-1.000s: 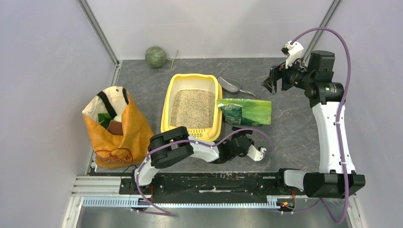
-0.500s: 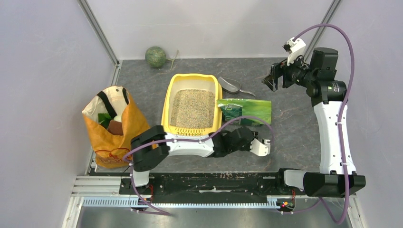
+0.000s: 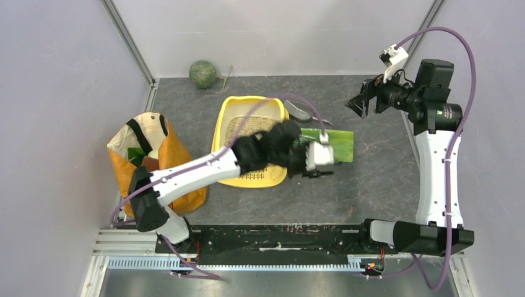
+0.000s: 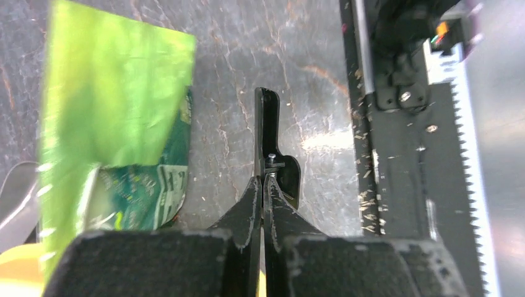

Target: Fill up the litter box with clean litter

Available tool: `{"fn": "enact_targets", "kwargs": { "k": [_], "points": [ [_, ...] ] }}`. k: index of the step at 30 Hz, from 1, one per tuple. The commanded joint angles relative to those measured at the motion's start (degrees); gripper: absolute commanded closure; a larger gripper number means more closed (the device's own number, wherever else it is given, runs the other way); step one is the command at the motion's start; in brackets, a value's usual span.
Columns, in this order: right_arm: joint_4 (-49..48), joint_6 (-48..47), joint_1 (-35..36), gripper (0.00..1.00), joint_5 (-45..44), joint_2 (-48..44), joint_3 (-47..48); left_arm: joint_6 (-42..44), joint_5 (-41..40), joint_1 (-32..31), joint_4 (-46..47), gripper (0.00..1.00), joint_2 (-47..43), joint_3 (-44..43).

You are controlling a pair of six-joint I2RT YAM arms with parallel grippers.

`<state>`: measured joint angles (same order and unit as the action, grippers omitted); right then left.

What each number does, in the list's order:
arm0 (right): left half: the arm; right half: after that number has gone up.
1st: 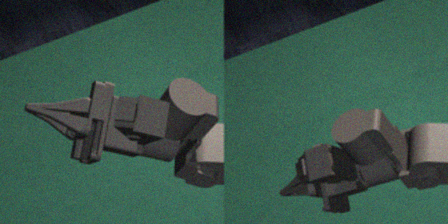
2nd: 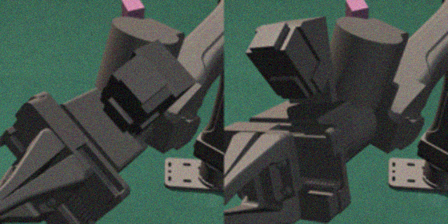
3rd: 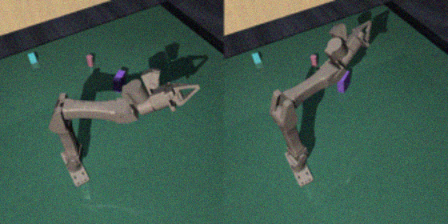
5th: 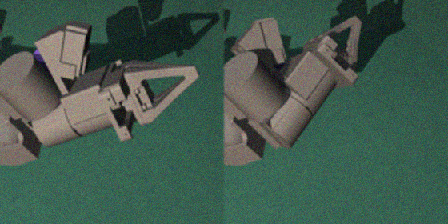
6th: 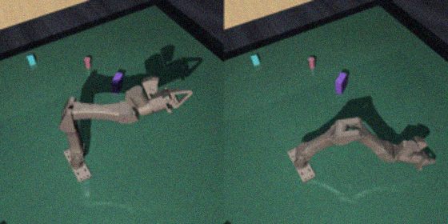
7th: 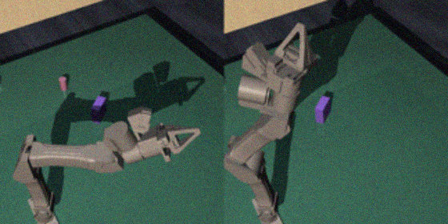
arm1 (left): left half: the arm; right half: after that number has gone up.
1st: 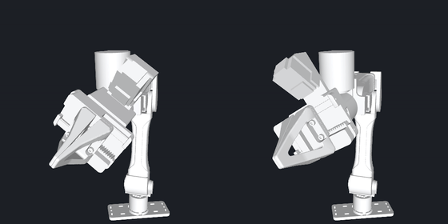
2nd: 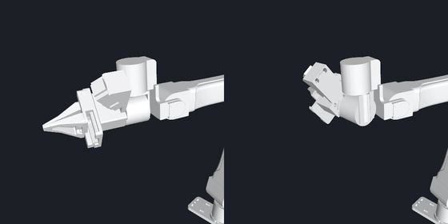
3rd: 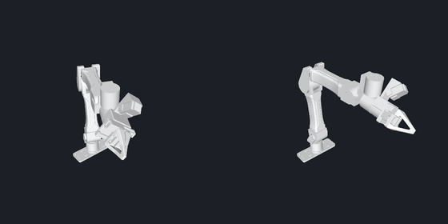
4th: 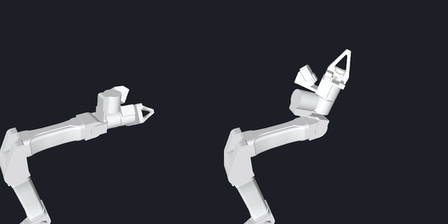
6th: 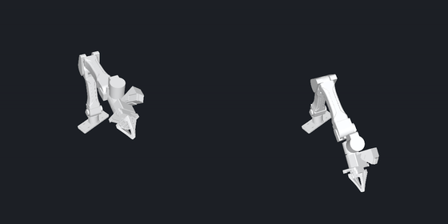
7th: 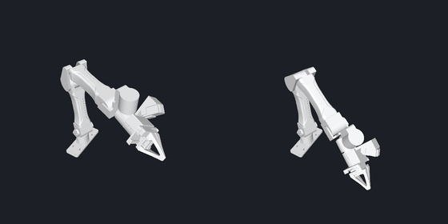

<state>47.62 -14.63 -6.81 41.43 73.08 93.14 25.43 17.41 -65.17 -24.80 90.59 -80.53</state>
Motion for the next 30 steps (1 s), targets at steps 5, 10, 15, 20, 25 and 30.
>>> {"fn": "enact_targets", "kwargs": {
  "k": [5,10,15,20,25,30],
  "points": [
    [16.1,-13.3,-1.6,0.08,18.5,-2.2,3.1,-9.4,35.3,21.6,-22.9,0.98,-5.3,-16.2],
    [21.2,-16.4,1.1,0.12,28.8,-2.3,-2.3,-9.0,42.4,27.7,-25.9,0.98,-4.7,-18.6],
    [19.5,-17.6,10.4,0.13,25.6,-1.7,-4.4,-5.3,43.8,28.0,-31.9,0.98,-2.0,-21.9],
    [20.0,-21.1,15.0,0.18,25.3,-1.2,-4.8,-7.9,45.6,28.0,-29.9,0.98,-1.3,-21.3],
    [15.6,-19.1,19.8,0.21,24.5,-3.2,-8.3,-10.9,46.8,27.9,-26.9,0.98,-0.3,-21.1],
    [9.4,-15.1,23.4,0.24,22.8,-4.3,-10.8,-11.7,47.2,27.8,-26.3,0.98,0.3,-20.8]
  ]
}}
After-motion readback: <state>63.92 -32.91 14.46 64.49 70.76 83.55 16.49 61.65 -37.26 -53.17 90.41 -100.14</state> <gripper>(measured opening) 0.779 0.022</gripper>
